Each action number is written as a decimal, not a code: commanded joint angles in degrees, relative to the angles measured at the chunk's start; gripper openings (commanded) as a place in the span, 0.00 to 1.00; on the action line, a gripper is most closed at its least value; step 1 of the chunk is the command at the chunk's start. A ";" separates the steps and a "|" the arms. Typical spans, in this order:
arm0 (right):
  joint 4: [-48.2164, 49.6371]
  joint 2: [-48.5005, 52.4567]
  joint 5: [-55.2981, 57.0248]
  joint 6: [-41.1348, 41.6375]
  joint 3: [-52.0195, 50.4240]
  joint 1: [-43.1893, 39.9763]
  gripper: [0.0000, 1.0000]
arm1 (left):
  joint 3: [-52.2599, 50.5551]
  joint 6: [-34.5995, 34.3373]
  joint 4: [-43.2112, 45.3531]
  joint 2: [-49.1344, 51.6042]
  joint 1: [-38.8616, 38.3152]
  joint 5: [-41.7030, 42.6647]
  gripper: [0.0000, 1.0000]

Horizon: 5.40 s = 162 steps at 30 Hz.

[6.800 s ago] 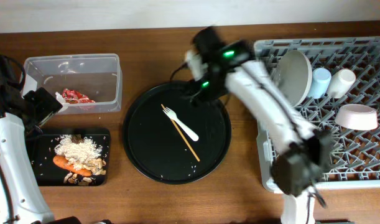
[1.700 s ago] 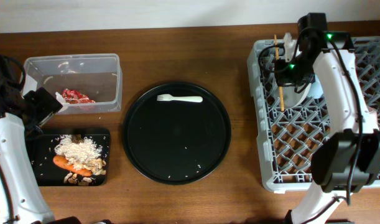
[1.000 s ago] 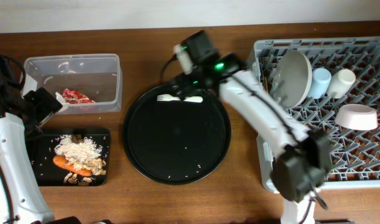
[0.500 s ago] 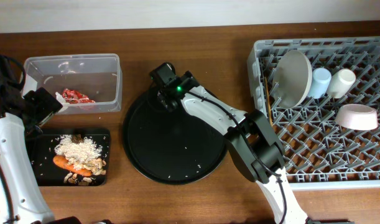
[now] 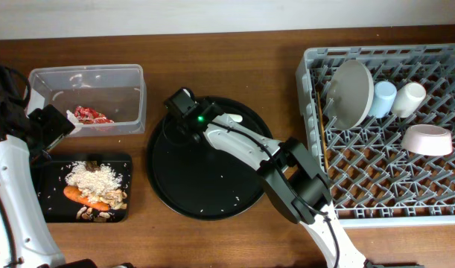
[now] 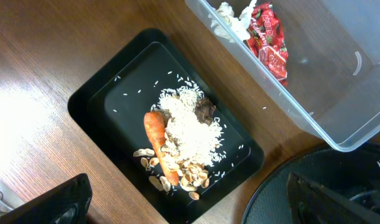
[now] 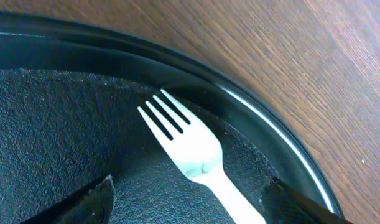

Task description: Sort waste into correct bins and load items into the dishwasher rack

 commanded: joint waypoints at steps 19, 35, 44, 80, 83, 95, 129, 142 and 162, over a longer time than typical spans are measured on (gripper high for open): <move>-4.94 0.87 0.24 1.97 0.15 -4.83 0.46 | 0.46 -0.74 0.11 -0.20 0.24 -0.22 0.99; -27.76 -10.27 -16.04 9.94 5.11 -8.37 0.53 | 0.46 -0.74 0.09 -0.20 0.24 -0.22 0.99; -47.32 -11.89 -17.09 27.17 2.80 -9.53 0.56 | 0.46 -0.74 0.11 -0.20 0.24 -0.22 0.99; -20.87 -12.41 -19.50 23.19 -9.68 -14.10 0.07 | 0.46 -0.74 0.11 -0.20 0.24 -0.22 0.99; -22.32 -14.40 -20.00 23.19 -9.53 -14.10 0.04 | 0.46 -0.74 0.11 -0.20 0.24 -0.22 0.99; -27.71 -34.93 -28.09 7.13 -9.49 -31.50 0.04 | 0.46 -0.74 0.11 -0.20 0.24 -0.22 0.99; -29.16 -88.11 -28.20 17.27 -46.29 -31.28 0.94 | 0.46 -0.74 0.11 -0.20 0.24 -0.20 0.99; -24.68 -89.39 -27.65 17.03 -50.77 -31.28 0.99 | 0.46 -0.74 0.11 -0.20 0.24 -0.22 0.99; 34.91 -135.91 -28.37 12.37 -104.91 -39.32 0.99 | 0.46 -0.74 0.11 -0.20 0.24 -0.20 0.99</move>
